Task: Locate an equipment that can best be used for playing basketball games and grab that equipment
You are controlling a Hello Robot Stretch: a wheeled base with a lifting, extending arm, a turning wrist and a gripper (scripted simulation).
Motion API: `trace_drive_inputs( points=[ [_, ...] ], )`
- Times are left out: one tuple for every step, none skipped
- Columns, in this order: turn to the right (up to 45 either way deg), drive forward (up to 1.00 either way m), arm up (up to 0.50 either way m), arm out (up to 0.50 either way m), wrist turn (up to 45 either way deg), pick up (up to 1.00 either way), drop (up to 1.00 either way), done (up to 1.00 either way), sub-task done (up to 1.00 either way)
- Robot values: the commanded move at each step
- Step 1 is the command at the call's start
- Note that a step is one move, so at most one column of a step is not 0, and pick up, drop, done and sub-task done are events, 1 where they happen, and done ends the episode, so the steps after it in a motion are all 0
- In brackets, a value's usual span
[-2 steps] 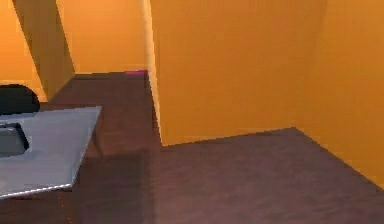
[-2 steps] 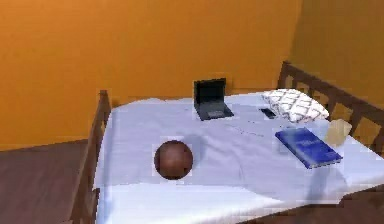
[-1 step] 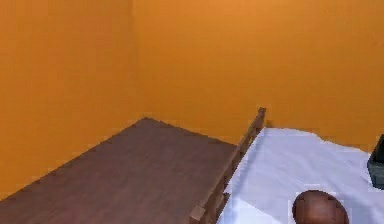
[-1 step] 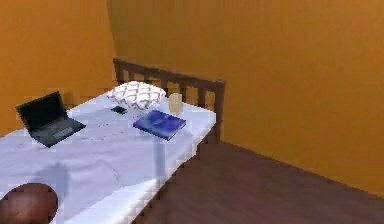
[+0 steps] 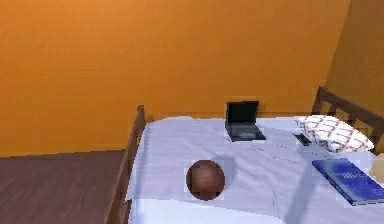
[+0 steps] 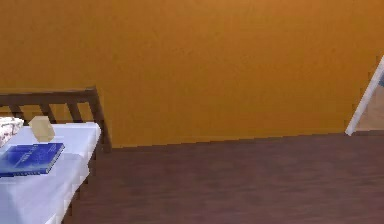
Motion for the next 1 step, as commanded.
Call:
trace_drive_inputs(
  points=[
    [0.0, 0.35, 0.0, 0.0, 0.0, 0.0, 0.0, 0.0, 0.0]
  ],
)
